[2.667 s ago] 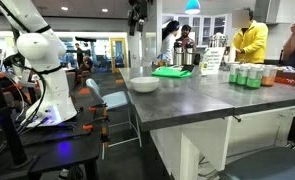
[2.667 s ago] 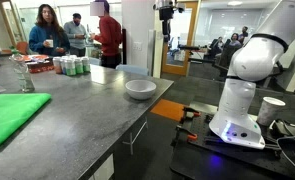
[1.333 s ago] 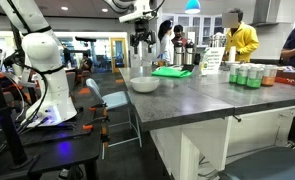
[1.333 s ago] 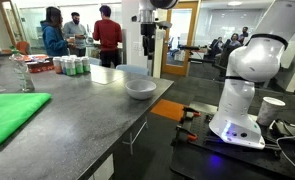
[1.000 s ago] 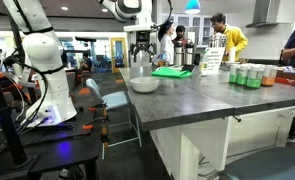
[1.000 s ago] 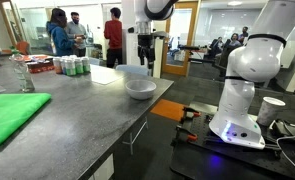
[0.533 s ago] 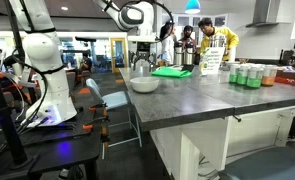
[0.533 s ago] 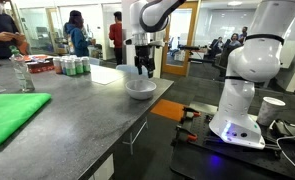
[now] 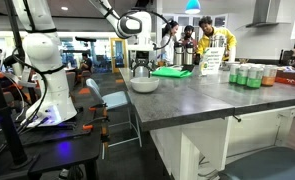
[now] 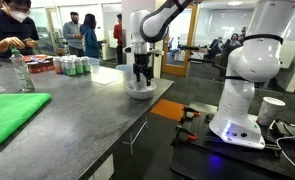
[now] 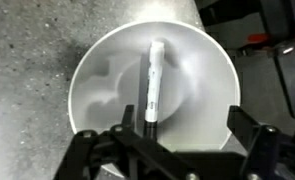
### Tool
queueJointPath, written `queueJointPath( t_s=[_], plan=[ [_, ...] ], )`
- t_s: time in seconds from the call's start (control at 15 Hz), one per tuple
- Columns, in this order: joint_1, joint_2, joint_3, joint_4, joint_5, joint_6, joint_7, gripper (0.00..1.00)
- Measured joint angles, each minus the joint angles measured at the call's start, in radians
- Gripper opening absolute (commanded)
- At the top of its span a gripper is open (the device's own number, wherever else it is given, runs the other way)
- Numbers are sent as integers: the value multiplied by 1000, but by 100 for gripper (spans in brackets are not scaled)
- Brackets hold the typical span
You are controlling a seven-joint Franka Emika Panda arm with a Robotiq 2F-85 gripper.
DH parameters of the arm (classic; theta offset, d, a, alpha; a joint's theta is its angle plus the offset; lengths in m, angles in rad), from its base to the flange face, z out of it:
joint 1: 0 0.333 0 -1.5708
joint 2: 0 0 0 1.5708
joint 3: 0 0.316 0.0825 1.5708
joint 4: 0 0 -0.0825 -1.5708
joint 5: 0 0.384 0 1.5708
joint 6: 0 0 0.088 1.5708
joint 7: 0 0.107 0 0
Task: Put the marker on the counter
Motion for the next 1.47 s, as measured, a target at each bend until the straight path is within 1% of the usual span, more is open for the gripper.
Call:
queueJointPath(
  t_s=[0.27, 0.6, 0.67, 0.73, 0.87, 1.07, 1.2, 1.4, 1.47],
  plan=[
    [-4, 50, 3, 0, 9, 58, -1, 100],
    [-35, 122, 14, 11, 19, 116, -2, 99],
    [-43, 133, 18, 18, 20, 124, -2, 93],
    [-50, 144, 22, 25, 21, 127, -2, 75],
    [-60, 162, 28, 39, 23, 128, -3, 62],
    [-76, 180, 43, 57, 23, 128, -3, 37],
    [-83, 186, 49, 66, 24, 128, -3, 23],
    [-91, 189, 54, 73, 25, 128, -3, 0],
    [-93, 190, 54, 74, 25, 128, -3, 0]
  ],
)
